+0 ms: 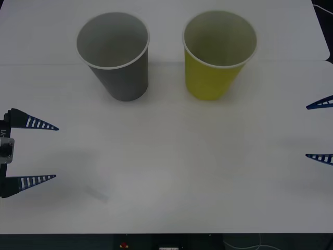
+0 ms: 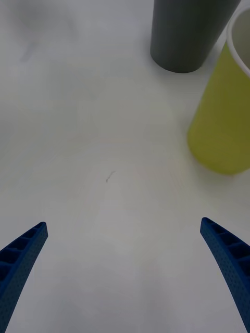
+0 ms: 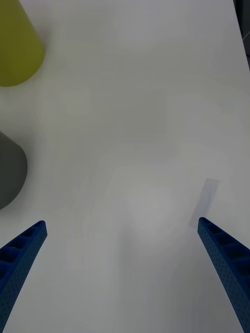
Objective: Put the can into the green bin and the plastic bottle into the gray bin
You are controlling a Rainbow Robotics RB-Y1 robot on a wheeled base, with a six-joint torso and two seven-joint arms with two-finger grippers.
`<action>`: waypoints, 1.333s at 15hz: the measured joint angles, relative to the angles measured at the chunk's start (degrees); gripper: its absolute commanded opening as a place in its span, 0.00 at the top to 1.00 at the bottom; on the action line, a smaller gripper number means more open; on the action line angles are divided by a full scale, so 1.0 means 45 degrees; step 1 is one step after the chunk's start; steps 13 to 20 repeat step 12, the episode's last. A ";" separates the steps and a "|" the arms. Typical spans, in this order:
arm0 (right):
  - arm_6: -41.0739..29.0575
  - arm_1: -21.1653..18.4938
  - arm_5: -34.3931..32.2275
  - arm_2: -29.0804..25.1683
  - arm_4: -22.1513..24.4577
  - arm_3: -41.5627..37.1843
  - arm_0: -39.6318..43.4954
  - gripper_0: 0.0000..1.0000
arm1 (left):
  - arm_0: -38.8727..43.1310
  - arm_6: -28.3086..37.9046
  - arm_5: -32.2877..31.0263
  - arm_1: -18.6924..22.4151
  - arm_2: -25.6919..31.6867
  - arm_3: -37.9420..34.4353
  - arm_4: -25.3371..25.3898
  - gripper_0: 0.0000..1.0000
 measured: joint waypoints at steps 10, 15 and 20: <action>0.0623 0.0648 -0.0028 0.0016 -0.0133 0.0211 0.0241 0.00 | 0.0000 0.0000 0.0000 0.0000 0.0000 0.0000 0.0000 0.00; 0.0616 0.0713 -0.0075 0.0032 -0.0132 0.0212 0.0259 0.00 | 0.0000 0.0000 0.0000 0.0000 0.0000 0.0000 0.0000 0.00; 0.0616 0.0713 -0.0075 0.0032 -0.0132 0.0212 0.0259 0.00 | 0.0000 0.0000 0.0000 0.0000 0.0000 0.0000 0.0000 0.00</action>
